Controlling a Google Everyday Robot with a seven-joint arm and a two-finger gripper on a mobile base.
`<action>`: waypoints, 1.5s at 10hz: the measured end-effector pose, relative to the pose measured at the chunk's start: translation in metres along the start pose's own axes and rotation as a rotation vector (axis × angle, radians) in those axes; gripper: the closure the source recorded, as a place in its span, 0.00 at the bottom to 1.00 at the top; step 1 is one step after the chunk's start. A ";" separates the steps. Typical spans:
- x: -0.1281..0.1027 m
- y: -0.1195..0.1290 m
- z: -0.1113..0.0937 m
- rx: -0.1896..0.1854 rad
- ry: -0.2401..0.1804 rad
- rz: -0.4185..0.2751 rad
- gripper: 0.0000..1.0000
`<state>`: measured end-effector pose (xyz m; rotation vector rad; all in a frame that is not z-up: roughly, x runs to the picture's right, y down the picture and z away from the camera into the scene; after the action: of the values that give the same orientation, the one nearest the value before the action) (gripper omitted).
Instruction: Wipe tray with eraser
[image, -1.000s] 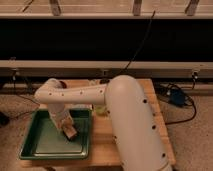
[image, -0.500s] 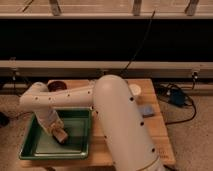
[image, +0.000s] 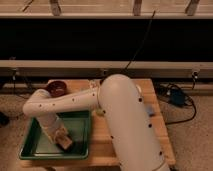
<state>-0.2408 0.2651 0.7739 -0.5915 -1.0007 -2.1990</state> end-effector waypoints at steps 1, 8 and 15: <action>-0.009 0.010 0.002 -0.002 -0.004 0.012 1.00; 0.006 0.088 -0.015 -0.004 0.021 0.166 1.00; 0.061 0.012 -0.033 -0.012 0.052 0.040 1.00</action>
<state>-0.2791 0.2105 0.7977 -0.5518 -0.9419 -2.1755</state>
